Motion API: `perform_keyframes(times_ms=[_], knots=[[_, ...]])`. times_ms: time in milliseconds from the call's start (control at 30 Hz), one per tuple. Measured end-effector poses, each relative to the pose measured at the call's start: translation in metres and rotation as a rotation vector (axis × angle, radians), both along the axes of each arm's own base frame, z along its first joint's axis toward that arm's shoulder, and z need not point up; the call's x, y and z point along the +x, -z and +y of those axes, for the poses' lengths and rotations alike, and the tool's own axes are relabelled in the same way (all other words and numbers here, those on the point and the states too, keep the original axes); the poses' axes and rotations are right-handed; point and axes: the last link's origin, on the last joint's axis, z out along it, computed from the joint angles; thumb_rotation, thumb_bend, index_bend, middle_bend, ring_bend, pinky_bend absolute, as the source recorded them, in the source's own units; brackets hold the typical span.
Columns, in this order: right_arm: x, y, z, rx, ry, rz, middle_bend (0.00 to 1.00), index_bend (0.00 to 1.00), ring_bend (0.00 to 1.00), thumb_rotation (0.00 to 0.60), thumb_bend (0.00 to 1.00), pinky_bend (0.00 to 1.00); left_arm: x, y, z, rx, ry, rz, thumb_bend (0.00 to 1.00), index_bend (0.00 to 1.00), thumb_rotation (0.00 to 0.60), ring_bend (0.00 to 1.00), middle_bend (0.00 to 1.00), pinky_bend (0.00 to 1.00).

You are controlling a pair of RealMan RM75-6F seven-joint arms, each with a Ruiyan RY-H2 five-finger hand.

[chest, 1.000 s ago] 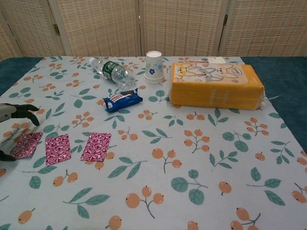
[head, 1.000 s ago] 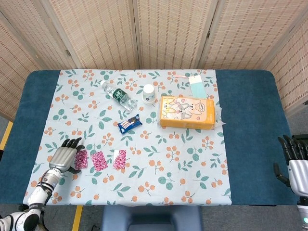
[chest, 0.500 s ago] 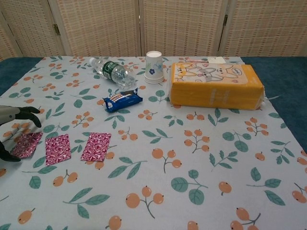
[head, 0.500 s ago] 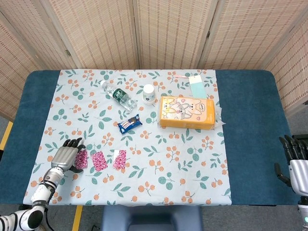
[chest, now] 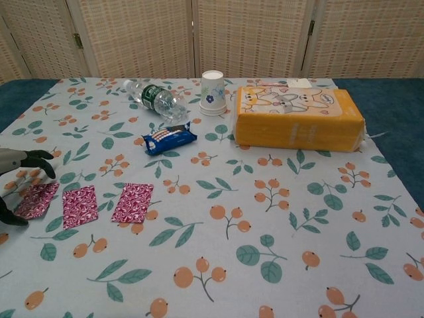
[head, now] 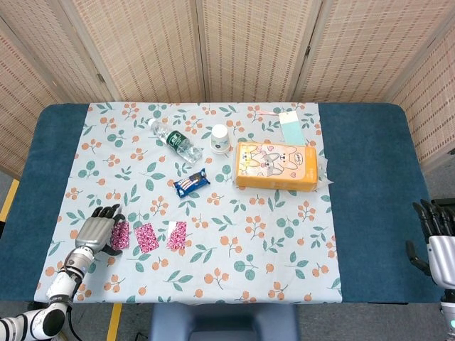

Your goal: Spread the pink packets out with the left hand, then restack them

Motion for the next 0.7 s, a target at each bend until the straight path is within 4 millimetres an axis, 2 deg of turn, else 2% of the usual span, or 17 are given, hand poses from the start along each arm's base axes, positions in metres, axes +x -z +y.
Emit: perform_keyframes(times_ms=[700], knots=[[0.0008, -0.0001, 0.0025, -0.003, -0.002, -0.001, 0.07, 0.0, 0.0, 0.6, 0.48, 0.0, -0.008, -0.0001, -0.0005, -0.003, -0.028, 0.005, 0.12, 0.28, 0.571, 0.0, 0.0, 0.0]])
